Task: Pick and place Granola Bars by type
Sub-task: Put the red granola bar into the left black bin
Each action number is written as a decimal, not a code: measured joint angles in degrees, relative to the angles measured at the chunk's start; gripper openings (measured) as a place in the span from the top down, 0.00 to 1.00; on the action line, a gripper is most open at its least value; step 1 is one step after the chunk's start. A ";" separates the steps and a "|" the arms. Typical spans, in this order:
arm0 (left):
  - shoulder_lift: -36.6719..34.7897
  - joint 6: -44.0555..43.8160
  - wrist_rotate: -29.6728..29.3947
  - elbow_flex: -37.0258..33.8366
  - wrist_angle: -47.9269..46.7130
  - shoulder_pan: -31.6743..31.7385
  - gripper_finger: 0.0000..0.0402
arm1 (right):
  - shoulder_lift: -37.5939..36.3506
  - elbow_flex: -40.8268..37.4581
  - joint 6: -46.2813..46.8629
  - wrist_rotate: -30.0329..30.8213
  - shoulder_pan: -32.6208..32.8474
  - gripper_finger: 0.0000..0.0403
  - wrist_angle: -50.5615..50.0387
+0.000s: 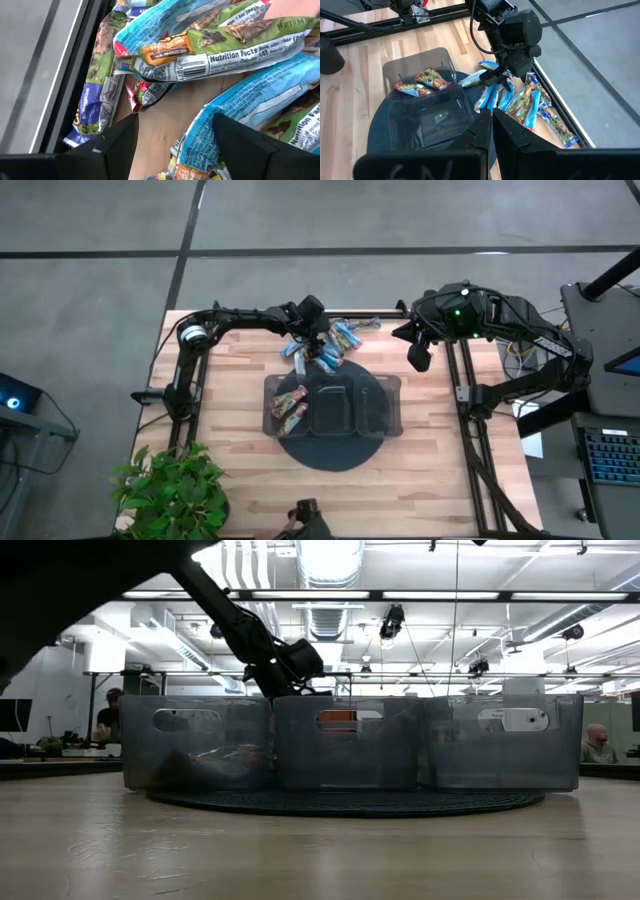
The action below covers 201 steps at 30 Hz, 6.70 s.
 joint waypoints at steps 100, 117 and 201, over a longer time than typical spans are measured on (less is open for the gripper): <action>2.26 1.47 3.42 7.77 -8.36 0.32 0.52 | 0.01 0.02 -1.75 0.22 -0.02 0.98 2.16; 2.15 -0.19 7.26 14.52 -6.25 0.25 0.52 | 0.00 0.02 -2.01 0.24 -0.02 0.98 2.32; 6.21 -23.19 16.50 10.44 -6.69 7.82 0.52 | 0.00 0.02 -3.05 0.20 -0.02 0.98 2.64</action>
